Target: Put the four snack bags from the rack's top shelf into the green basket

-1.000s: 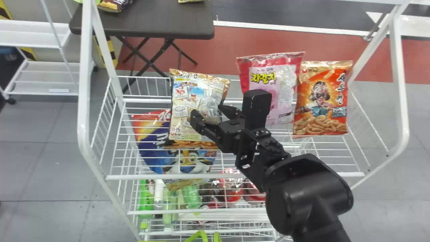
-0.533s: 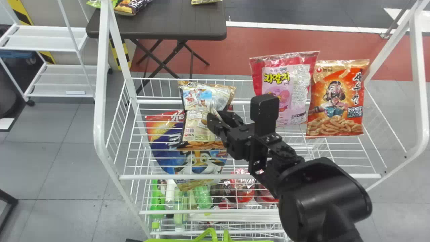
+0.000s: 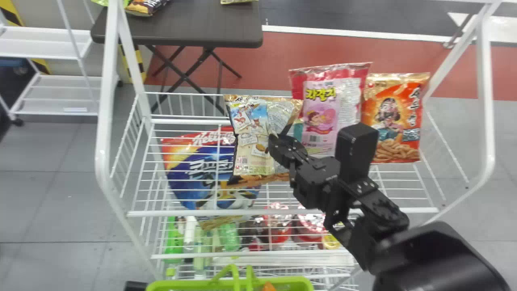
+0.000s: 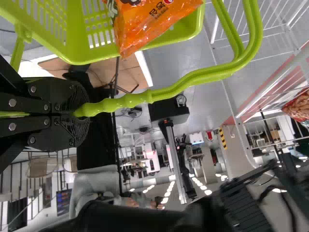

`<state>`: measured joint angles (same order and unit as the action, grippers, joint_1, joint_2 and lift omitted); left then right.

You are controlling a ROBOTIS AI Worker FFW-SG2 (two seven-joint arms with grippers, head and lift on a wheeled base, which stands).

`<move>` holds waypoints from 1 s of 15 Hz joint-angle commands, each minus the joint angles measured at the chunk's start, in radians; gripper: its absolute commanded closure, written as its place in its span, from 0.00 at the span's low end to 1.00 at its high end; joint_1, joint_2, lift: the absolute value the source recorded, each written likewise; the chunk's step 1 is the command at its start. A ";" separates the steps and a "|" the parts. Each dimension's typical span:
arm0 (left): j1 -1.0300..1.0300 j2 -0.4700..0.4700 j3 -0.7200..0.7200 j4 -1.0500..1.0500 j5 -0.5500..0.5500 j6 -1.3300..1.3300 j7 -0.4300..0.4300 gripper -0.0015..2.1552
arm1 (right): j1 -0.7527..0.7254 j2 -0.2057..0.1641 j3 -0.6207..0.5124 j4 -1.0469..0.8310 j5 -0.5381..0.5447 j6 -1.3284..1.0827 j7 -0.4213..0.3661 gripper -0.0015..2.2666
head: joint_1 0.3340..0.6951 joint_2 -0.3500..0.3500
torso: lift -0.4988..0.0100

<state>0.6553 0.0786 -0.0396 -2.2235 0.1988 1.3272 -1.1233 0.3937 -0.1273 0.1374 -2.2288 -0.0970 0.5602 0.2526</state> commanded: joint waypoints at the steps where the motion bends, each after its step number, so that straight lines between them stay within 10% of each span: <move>1: -0.008 -0.002 0.018 0.001 0.013 0.004 0.000 1.00 | 0.151 -0.008 -0.081 -0.169 -0.013 0.083 0.039 0.97 | 1.00 0.24 | 0.98; 7: -0.026 -0.010 0.029 0.005 0.017 0.010 0.013 1.00 | 0.436 -0.025 -0.282 -0.374 -0.061 0.228 0.188 0.97 | 1.00 0.00 | 0.98; 15: -0.031 -0.040 0.034 0.022 0.014 -0.006 0.039 1.00 | 0.430 -0.121 -0.160 -0.203 -0.073 0.412 0.297 0.97 | 1.00 0.00 | 0.98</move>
<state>0.6265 0.0392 -0.0051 -2.2026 0.2138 1.3220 -1.0857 0.8264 -0.2352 -0.0602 -2.4675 -0.1698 0.9771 0.5419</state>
